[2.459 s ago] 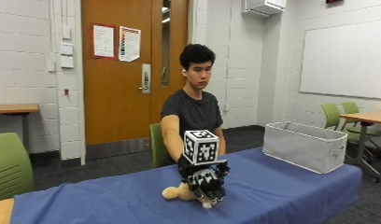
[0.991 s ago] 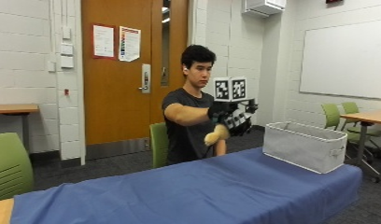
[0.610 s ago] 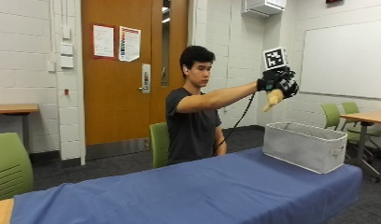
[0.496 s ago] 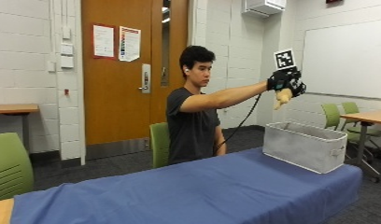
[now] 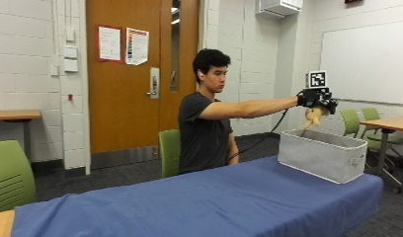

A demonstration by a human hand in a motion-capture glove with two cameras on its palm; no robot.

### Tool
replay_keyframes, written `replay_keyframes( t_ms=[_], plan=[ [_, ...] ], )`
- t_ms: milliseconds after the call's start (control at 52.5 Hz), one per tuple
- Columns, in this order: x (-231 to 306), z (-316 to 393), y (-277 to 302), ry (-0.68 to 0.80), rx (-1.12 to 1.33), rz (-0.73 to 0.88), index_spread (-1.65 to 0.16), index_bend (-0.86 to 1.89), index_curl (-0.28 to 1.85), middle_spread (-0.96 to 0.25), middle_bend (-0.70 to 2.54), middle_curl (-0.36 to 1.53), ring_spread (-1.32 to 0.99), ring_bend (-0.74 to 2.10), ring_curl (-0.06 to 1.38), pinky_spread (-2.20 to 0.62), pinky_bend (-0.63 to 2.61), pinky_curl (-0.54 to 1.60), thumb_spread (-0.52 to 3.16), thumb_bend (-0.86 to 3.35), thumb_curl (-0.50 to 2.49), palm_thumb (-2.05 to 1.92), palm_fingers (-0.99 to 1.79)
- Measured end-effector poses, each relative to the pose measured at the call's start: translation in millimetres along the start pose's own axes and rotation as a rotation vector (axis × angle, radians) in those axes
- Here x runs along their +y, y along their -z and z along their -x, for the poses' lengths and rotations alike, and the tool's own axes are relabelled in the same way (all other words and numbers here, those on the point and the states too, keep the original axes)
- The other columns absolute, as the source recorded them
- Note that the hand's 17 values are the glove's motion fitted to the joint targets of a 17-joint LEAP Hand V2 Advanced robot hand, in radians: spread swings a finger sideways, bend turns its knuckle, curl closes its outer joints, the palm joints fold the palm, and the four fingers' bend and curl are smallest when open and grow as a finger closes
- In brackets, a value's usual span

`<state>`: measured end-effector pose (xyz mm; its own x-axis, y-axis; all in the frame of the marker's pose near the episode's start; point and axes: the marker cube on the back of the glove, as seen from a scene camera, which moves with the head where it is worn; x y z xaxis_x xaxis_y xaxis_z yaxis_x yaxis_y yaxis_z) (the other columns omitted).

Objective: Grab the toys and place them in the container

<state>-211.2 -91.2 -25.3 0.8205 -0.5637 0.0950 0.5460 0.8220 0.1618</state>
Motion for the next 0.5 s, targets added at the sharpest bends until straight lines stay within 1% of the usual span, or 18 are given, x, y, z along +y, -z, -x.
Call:
replay_keyframes(
  t_ms=[38, 57, 76, 114, 133, 152, 191, 286, 343, 362, 400, 496],
  plan=[
    [2, 2, -4, 0.027, -0.034, 0.053, -0.4, 0.11, 0.87, -0.38, 0.86, 0.68, -0.4, 1.23, 0.49, -0.47, 0.82, 0.38, 0.7, -0.04, 0.95, 0.65, 1.07],
    [3, 0, -6, 0.018, -0.04, 0.076, -0.39, 0.03, 0.84, -0.38, 0.82, 0.66, -0.4, 1.23, 0.49, -0.45, 0.83, 0.38, 0.82, -0.09, 0.89, 0.55, 0.96],
    [4, -2, -8, -0.001, -0.043, 0.094, -0.38, 0.02, 0.83, -0.38, 0.81, 0.66, -0.4, 1.24, 0.49, -0.44, 0.83, 0.39, 0.87, -0.1, 0.86, 0.48, 0.87],
    [5, -8, -10, -0.037, -0.058, 0.111, -0.36, 0.0, 0.82, -0.38, 0.78, 0.66, -0.41, 1.2, 0.49, -0.39, 0.78, 0.4, 0.91, -0.15, 0.78, 0.31, 0.46],
    [6, -12, -10, -0.05, -0.058, 0.116, -0.33, 0.0, 0.82, -0.36, 0.79, 0.66, -0.4, 1.12, 0.49, -0.37, 0.79, 0.42, 0.92, -0.16, 0.75, 0.23, 0.23],
    [8, -17, -11, -0.063, -0.043, 0.121, -0.31, 0.03, 0.82, -0.34, 0.76, 0.66, -0.38, 1.05, 0.48, -0.34, 0.82, 0.45, 0.93, -0.17, 0.72, 0.15, 0.06],
    [12, -27, -13, -0.085, 0.013, 0.135, -0.28, 0.05, 0.78, -0.3, 0.71, 0.63, -0.35, 0.95, 0.45, -0.3, 0.87, 0.45, 0.94, -0.15, 0.67, 0.06, -0.06],
    [29, -47, -7, -0.083, 0.068, 0.115, -0.24, 0.1, 0.67, -0.21, 0.58, 0.56, -0.31, 0.81, 0.34, -0.23, 0.87, 0.38, 0.96, -0.1, 0.58, -0.07, -0.1],
    [38, -27, -4, -0.101, 0.077, 0.078, -0.22, 0.12, 0.64, -0.18, 0.54, 0.54, -0.29, 0.78, 0.31, -0.2, 0.87, 0.37, 0.97, -0.1, 0.54, -0.1, -0.08],
    [39, -14, -5, -0.123, 0.086, 0.066, -0.23, 0.17, 0.64, -0.18, 0.52, 0.53, -0.29, 0.77, 0.31, -0.19, 0.85, 0.36, 0.98, -0.11, 0.52, -0.13, -0.06],
    [46, -4, -5, -0.186, 0.116, 0.05, -0.23, 0.17, 0.63, -0.17, 0.51, 0.53, -0.28, 0.75, 0.3, -0.18, 0.84, 0.36, 0.99, -0.11, 0.49, -0.13, -0.05],
    [93, -55, -7, -0.358, 0.26, 0.055, -0.22, 0.16, 0.61, -0.16, 0.49, 0.51, -0.28, 0.72, 0.29, -0.16, 0.82, 0.35, 1.02, -0.11, 0.42, -0.14, -0.02]
  ],
)
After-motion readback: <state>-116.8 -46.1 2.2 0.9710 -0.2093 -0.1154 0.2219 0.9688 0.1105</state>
